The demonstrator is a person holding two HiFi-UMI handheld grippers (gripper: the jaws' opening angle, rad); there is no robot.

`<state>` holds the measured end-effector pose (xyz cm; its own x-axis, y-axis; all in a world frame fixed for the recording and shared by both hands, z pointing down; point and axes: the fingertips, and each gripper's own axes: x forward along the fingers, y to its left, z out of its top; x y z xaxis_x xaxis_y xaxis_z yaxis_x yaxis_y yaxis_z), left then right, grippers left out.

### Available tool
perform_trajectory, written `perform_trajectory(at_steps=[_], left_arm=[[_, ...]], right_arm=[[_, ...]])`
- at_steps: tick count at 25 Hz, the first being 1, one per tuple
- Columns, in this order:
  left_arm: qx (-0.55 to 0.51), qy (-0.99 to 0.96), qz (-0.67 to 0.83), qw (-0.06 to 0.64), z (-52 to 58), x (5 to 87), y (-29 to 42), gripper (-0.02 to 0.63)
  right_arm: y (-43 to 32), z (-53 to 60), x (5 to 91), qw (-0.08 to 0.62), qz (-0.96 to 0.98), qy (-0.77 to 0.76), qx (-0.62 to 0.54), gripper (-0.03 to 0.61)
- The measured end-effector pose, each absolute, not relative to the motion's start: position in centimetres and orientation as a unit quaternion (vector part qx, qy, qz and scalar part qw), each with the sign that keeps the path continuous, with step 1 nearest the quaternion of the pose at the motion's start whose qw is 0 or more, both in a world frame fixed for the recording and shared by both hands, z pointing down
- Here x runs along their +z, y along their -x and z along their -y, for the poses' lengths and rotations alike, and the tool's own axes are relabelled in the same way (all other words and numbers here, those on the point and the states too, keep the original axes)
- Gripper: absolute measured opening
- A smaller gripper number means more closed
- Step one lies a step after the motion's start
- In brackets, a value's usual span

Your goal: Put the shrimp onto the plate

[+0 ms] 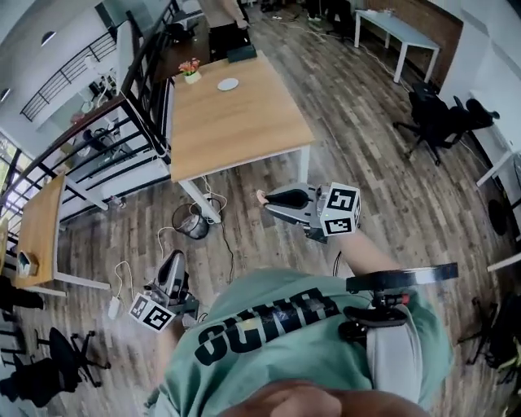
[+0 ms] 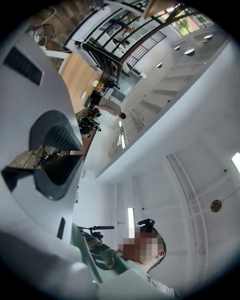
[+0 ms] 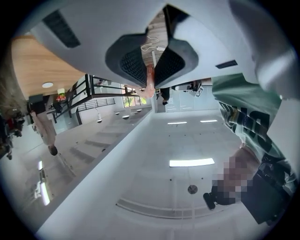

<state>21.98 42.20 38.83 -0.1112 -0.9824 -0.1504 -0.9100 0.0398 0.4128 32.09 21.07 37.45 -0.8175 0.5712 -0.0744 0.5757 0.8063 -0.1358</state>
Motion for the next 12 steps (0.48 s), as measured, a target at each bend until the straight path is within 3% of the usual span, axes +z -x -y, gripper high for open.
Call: perform_trajectory(at_steps=[12], left_arm=[[-0.177,-0.667,0.715,0.114,-29.4,37.1,-24.8,0.032]], right_arm=[[-34.9,-8.0,38.8,0.041,-0.949,-0.286,-0.126,0.051]])
